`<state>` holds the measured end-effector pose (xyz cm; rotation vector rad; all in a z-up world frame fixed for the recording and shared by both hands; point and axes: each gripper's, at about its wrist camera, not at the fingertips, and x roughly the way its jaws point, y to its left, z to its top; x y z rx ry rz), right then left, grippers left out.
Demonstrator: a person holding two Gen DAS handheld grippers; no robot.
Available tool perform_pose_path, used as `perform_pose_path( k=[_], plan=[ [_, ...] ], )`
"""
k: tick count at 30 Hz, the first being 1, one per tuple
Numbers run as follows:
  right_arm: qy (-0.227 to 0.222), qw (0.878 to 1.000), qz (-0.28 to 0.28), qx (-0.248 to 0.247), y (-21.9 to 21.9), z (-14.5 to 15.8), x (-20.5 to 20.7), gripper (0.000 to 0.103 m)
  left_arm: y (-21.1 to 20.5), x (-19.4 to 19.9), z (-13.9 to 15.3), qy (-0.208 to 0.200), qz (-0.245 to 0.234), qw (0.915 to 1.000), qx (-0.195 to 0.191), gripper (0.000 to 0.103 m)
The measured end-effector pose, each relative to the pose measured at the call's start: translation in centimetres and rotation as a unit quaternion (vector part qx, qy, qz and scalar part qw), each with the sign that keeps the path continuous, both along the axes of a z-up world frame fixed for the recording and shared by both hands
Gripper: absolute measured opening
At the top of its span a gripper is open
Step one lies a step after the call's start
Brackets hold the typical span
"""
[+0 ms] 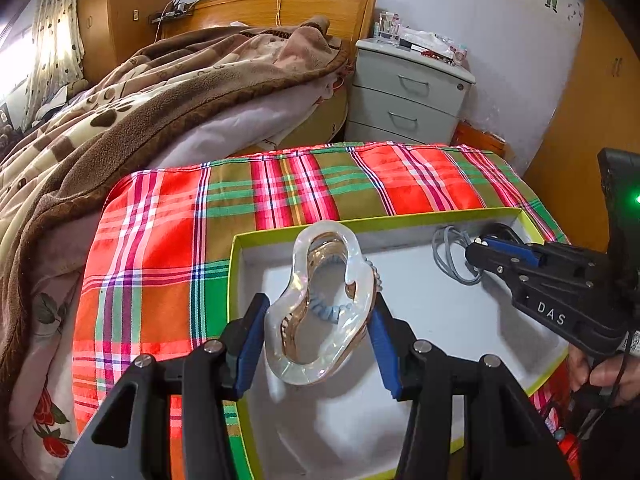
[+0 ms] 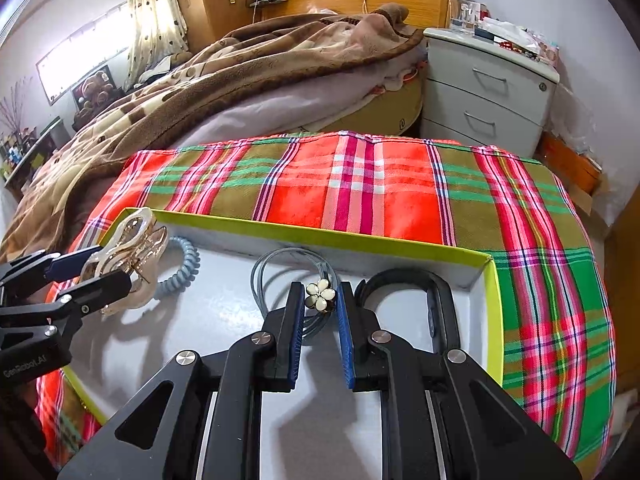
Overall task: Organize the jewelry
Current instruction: 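Carry the clip and hair tie into the yellow box and open both tools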
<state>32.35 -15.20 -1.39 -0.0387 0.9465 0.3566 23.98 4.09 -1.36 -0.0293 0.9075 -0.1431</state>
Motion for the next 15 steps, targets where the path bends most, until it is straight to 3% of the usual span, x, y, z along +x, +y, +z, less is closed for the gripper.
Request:
perform_pose_path(
  k=[7,11,15],
  plan=[
    [-0.001,1.000,-0.002,0.000,-0.10,0.03,-0.04,0.017,-0.07,-0.10,0.06,0.001,0.001,1.0000,-0.003,0.052],
    [-0.004,1.000,-0.002,0.008,-0.25,0.15,-0.07,0.025,-0.06,-0.27,0.31,-0.001,0.002,1.0000,-0.009,0.053],
    [-0.004,1.000,-0.004,0.015,-0.39,0.19,-0.07,0.027,0.13,-0.17,0.40,-0.001,0.003,0.9999,-0.016,0.054]
  ],
)
